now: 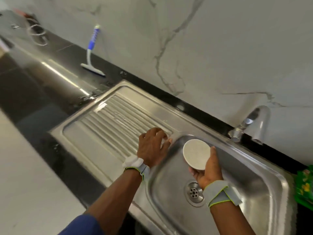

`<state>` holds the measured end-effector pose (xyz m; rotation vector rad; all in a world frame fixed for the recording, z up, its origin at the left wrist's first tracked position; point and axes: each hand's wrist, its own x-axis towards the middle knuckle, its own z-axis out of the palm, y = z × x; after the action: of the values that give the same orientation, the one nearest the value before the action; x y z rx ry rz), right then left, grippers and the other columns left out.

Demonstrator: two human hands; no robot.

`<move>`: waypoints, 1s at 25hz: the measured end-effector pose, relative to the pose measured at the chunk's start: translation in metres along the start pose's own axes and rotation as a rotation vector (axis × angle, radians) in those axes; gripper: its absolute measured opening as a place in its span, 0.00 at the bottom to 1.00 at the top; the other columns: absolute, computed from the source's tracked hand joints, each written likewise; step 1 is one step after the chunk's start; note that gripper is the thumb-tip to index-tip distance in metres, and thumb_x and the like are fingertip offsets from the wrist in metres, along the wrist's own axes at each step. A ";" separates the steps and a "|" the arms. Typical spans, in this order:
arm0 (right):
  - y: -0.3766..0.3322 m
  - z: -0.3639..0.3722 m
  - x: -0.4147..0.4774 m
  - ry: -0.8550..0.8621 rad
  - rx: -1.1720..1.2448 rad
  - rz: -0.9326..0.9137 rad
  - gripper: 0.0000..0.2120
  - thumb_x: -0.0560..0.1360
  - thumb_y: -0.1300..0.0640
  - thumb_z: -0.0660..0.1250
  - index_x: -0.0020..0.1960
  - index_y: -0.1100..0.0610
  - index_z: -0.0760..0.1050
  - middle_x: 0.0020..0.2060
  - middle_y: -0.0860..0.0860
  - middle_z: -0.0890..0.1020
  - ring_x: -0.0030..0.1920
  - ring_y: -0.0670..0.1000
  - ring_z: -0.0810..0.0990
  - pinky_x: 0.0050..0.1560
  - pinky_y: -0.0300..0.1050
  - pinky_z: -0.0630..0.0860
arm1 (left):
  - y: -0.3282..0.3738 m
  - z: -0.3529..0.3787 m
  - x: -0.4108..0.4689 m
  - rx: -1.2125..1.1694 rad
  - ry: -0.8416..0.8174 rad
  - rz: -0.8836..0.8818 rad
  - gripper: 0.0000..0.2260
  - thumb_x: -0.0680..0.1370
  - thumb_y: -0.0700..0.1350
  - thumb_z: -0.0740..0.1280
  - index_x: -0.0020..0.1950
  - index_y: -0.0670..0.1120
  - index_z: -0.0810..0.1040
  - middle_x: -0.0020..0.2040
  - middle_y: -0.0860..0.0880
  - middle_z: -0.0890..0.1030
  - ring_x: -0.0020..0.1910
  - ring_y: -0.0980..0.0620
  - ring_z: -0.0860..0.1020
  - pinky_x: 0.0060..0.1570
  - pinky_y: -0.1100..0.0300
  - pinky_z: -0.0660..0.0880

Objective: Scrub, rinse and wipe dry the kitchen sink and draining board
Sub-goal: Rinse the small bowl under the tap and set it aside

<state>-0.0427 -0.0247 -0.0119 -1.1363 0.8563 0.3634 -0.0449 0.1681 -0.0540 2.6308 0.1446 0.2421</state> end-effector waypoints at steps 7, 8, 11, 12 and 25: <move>0.016 0.103 0.027 -0.096 -0.238 -0.013 0.27 0.78 0.31 0.57 0.63 0.52 0.69 0.52 0.58 0.79 0.45 0.61 0.81 0.27 0.46 0.78 | -0.118 -0.043 -0.086 0.189 0.249 -0.297 0.19 0.81 0.63 0.58 0.60 0.52 0.78 0.70 0.49 0.74 0.78 0.45 0.66 0.73 0.36 0.60; 0.016 0.118 0.031 -0.112 -0.253 -0.020 0.28 0.78 0.30 0.57 0.63 0.52 0.69 0.54 0.59 0.79 0.46 0.62 0.82 0.26 0.45 0.78 | -0.127 -0.049 -0.091 0.197 0.256 -0.346 0.19 0.81 0.63 0.58 0.61 0.52 0.77 0.71 0.49 0.73 0.79 0.44 0.64 0.73 0.34 0.59; 0.019 0.159 0.046 -0.130 -0.299 -0.044 0.28 0.78 0.31 0.58 0.61 0.55 0.69 0.55 0.61 0.78 0.44 0.63 0.83 0.25 0.48 0.79 | -0.153 -0.057 -0.110 0.214 0.263 -0.437 0.22 0.81 0.64 0.56 0.64 0.51 0.77 0.74 0.47 0.72 0.80 0.43 0.61 0.75 0.32 0.56; 0.017 0.173 0.050 -0.155 -0.296 -0.069 0.28 0.78 0.32 0.58 0.61 0.55 0.68 0.54 0.61 0.78 0.41 0.63 0.83 0.25 0.48 0.80 | -0.159 -0.057 -0.115 0.232 0.262 -0.441 0.23 0.81 0.65 0.56 0.65 0.52 0.76 0.75 0.48 0.71 0.81 0.44 0.61 0.75 0.32 0.56; 0.008 0.310 0.108 -0.430 -0.613 -0.164 0.29 0.83 0.36 0.47 0.68 0.56 0.69 0.45 0.59 0.80 0.43 0.59 0.82 0.23 0.54 0.80 | -0.169 -0.045 -0.124 0.283 0.285 -0.472 0.30 0.81 0.69 0.49 0.73 0.52 0.69 0.78 0.49 0.68 0.82 0.46 0.58 0.77 0.36 0.53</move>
<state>0.1479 0.2397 -0.0496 -1.6025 0.2651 0.7330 -0.1853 0.3187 -0.1150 2.7215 0.9426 0.4563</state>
